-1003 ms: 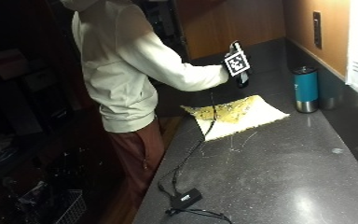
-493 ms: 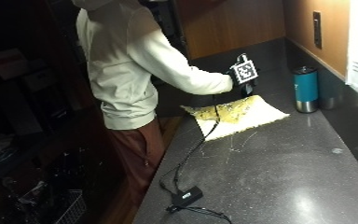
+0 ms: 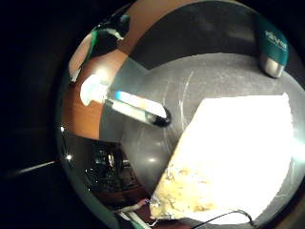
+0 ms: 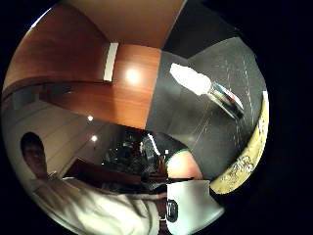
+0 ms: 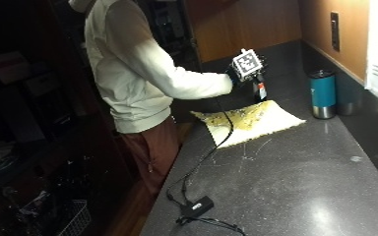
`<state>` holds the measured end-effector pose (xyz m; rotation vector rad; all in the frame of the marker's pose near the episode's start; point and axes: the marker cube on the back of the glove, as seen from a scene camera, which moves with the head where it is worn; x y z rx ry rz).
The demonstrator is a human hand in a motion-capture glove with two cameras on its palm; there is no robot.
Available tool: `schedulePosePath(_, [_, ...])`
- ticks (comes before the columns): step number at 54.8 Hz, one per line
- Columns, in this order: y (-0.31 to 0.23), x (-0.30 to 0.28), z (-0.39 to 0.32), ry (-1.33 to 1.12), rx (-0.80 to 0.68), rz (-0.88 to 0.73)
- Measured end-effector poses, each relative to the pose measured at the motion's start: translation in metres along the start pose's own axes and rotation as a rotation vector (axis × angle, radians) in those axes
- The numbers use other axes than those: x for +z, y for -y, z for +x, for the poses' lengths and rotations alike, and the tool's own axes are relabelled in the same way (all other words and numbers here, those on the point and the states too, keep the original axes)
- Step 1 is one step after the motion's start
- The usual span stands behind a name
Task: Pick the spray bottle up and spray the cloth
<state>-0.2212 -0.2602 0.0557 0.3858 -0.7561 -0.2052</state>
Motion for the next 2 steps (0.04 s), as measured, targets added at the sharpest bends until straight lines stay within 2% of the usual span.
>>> schedulePosePath(2, [-0.0025,-0.0033,0.0013,-0.031,-0.002,-0.009])
